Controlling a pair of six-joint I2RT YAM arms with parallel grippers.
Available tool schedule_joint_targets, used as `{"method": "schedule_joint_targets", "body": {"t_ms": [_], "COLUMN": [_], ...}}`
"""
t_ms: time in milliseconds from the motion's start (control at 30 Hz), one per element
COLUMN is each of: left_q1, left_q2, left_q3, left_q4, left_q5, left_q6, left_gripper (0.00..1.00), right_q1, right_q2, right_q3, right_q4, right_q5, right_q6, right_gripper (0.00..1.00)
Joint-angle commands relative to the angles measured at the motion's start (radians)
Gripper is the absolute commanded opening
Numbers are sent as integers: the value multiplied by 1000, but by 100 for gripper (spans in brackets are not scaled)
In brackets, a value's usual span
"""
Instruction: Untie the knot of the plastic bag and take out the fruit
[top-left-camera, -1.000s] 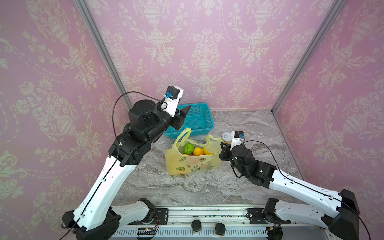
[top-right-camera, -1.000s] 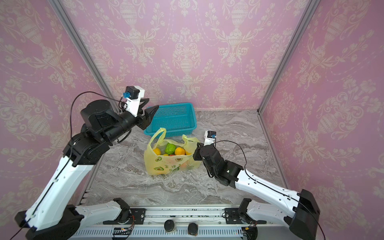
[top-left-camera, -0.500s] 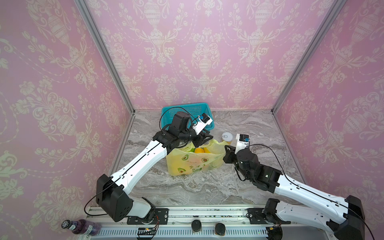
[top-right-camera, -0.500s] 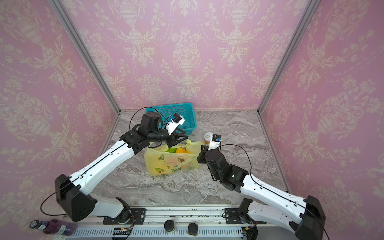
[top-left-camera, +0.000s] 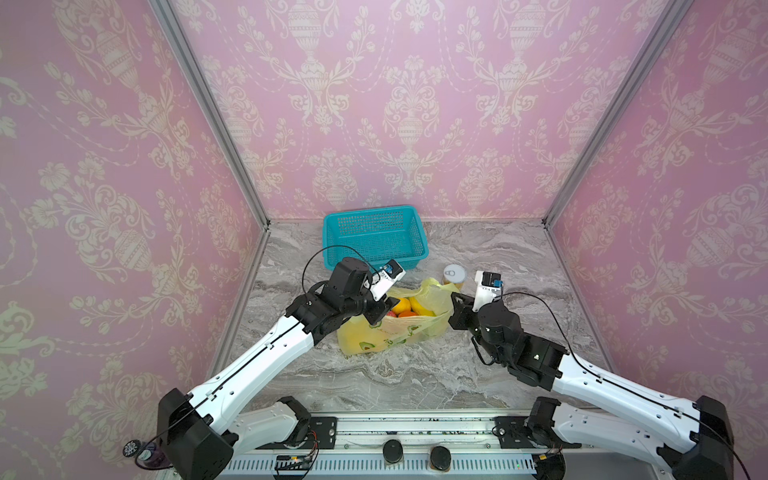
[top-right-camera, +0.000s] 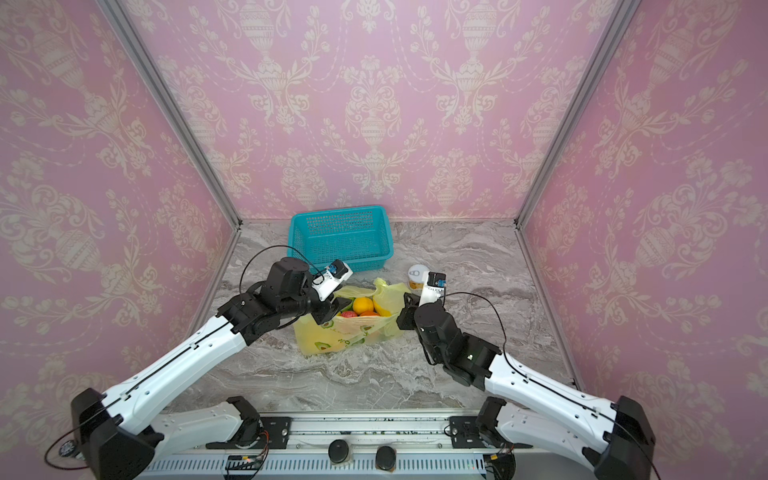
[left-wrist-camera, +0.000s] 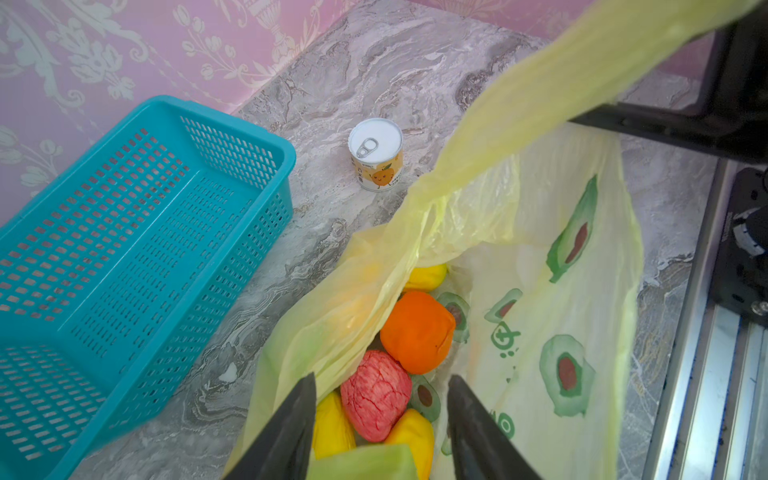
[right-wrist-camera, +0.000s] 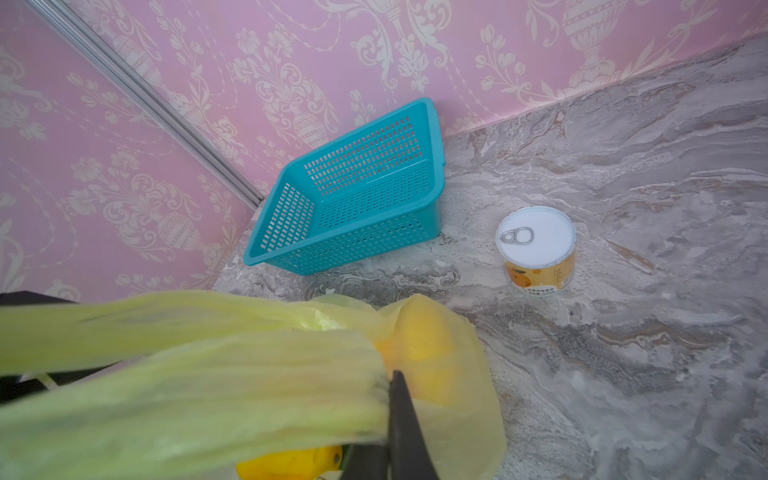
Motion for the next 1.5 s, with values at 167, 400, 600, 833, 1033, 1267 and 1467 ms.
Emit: {"method": "schedule_joint_targets", "body": {"t_ms": [167,400,600,833,1033,1267,1467], "left_q1": [-57,-56,-57,-52,-39,15,44], "left_q2": [118,243,339,388,363,238,122], "left_q3": [50,123,174,203,235,284,307], "left_q4": [-171,-154,-144,-112,-68,-74,-155], "left_q5": [-157,-230,-217,-243,-392,-519,-674], "left_q6": [126,156,165,149,117,57,-51], "left_gripper": [56,58,53,10,0,0,0], "right_q1": [8,9,11,13,13,13,20], "right_q2": [-22,-21,-32,-47,-60,-73,-13], "right_q3": [-38,-38,-47,-55,-68,-88,-49], "right_q4": [38,32,35,32,25,38,75], "right_q5": [-30,-45,-48,-50,-44,-75,-202], "right_q6": [-15,-17,-19,-24,-25,-53,-142], "right_gripper": [0,0,0,0,0,0,0]}}
